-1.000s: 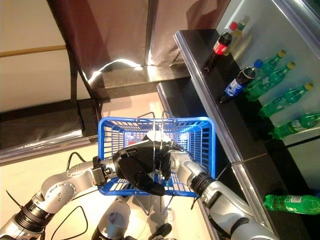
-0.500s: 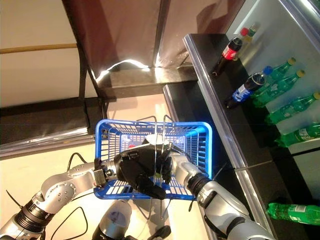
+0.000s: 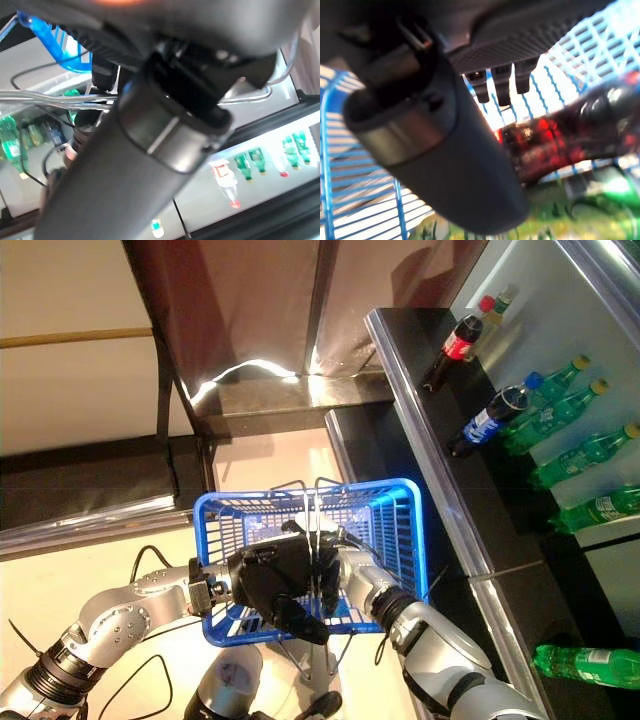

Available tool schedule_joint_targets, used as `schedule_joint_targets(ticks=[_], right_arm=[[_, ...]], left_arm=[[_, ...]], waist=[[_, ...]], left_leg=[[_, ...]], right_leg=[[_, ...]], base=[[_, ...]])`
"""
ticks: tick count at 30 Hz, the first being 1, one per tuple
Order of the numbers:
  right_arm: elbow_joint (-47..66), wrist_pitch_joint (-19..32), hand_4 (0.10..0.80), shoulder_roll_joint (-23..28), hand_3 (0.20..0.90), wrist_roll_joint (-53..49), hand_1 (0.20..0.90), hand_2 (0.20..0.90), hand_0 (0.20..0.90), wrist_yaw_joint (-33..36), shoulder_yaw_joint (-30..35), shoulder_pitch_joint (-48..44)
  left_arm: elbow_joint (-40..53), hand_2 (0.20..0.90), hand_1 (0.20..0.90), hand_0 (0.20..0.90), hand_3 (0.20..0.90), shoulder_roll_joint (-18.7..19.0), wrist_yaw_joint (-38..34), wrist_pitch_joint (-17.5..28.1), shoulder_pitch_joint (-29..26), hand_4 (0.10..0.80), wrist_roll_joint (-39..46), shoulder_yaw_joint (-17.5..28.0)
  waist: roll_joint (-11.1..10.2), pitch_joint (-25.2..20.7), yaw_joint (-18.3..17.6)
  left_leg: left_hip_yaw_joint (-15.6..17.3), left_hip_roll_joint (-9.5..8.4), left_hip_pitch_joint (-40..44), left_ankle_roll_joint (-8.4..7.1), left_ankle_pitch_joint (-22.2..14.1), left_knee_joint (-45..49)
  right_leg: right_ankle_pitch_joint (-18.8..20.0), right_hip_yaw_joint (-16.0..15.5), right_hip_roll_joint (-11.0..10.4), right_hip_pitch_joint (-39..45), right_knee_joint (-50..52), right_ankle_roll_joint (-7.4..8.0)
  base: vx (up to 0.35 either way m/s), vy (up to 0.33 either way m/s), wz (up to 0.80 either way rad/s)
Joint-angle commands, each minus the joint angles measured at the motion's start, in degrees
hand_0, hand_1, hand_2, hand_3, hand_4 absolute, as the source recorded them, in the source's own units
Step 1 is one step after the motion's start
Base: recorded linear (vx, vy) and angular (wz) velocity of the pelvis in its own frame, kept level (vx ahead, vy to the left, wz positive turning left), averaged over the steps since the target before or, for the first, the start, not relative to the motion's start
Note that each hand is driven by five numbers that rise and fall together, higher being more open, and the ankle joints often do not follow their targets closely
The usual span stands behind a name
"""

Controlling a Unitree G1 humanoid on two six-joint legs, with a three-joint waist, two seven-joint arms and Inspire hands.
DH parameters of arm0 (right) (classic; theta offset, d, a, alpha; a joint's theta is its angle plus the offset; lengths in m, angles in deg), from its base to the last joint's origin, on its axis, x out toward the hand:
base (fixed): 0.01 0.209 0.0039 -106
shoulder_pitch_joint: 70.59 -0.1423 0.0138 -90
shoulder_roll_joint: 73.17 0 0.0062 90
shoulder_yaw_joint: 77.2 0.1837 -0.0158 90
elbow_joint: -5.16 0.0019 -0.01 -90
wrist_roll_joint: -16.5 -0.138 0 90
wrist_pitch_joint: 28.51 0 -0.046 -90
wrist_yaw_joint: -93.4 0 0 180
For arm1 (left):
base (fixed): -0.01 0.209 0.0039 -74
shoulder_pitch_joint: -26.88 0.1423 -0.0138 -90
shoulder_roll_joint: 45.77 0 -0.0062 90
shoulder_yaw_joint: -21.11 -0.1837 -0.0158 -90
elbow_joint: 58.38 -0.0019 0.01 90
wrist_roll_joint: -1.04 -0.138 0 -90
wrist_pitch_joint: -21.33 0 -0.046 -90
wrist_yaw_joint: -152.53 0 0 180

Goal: Pick up the drink and place into the basket.

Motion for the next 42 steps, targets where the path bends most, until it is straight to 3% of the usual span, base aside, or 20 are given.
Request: schedule_joint_targets(ticks=[1, 12, 20, 29, 37, 42], right_arm=[[-3.6, 1.0, 0.800, -2.3, 0.900, 1.5, 0.900, 0.900, 0.900, 3.1, -3.6, -2.2], [-2.9, 0.6, 0.800, -2.3, 0.900, -1.0, 0.900, 0.900, 0.900, 5.2, -2.4, -1.5], [3.0, 0.5, 0.800, 0.1, 0.900, -5.1, 0.900, 0.900, 0.900, 6.8, 0.2, 1.3], [14.4, 4.1, 0.800, 3.7, 0.900, -13.9, 0.900, 0.900, 0.900, 9.8, 6.5, 10.6], [27.3, 12.3, 0.800, 9.2, 0.900, -19.0, 0.900, 0.900, 0.900, 9.3, 17.3, 26.7], [31.1, 14.9, 0.800, 11.0, 0.900, -19.6, 0.900, 0.900, 0.900, 7.6, 22.3, 32.1]], left_arm=[[14.3, 0.300, 0.300, 0.300, 0.200, -15.6, 10.8, 9.7, -4.0, 0.100, 11.8, -2.5], [14.2, 0.300, 0.300, 0.300, 0.200, -15.7, 8.5, 10.7, -3.3, 0.100, 11.2, -2.0], [12.7, 0.300, 0.300, 0.300, 0.200, -14.8, 2.4, 15.9, -1.9, 0.100, 9.6, 0.7], [9.3, 0.300, 0.300, 0.300, 0.200, -15.3, -5.1, 21.1, 2.9, 0.100, 7.0, 8.2], [3.0, 0.300, 0.300, 0.300, 0.200, -16.1, -9.4, 28.2, 9.4, 0.100, 4.2, 16.3], [-0.8, 0.300, 0.300, 0.300, 0.200, -16.7, -9.2, 29.7, 13.3, 0.100, 6.2, 20.4]], waist=[[-0.1, -20.5, -0.5], [0.1, -20.5, -0.9], [0.7, -20.6, -2.7], [1.8, -20.5, -6.5], [4.1, -19.9, -13.4], [4.9, -19.6, -16.3]], left_leg=[[-1.4, -2.91, 1.1, 1.88, -1.7, -3.1], [-1.0, -2.88, 1.2, 1.99, -1.7, -3.1], [0.6, -2.62, 1.6, 2.17, -1.8, -3.1], [3.7, -2.01, 2.1, 2.48, -2.2, -3.1], [9.4, -0.98, 3.8, 2.97, -3.5, -3.1], [12.0, -0.40, 4.7, 3.01, -4.0, -3.1]], right_leg=[[-3.2, 0.0, 3.2, 2.1, 0.9, -1.01], [-3.1, 0.2, 3.1, 1.9, 1.0, -0.96], [-3.1, 1.2, 3.0, 1.6, 1.1, -0.78], [-2.8, 3.0, 2.5, 0.9, 1.2, -0.36], [-2.2, 7.7, 1.8, -0.7, 1.0, 0.26], [-1.8, 9.4, 1.5, -1.2, 0.8, 0.41]], base=[[0.000, 0.000, 0.00], [0.000, 0.000, 0.00], [-0.003, 0.009, -0.02], [-0.009, 0.036, -0.14], [-0.019, 0.066, -0.29], [-0.003, 0.045, -0.30]])
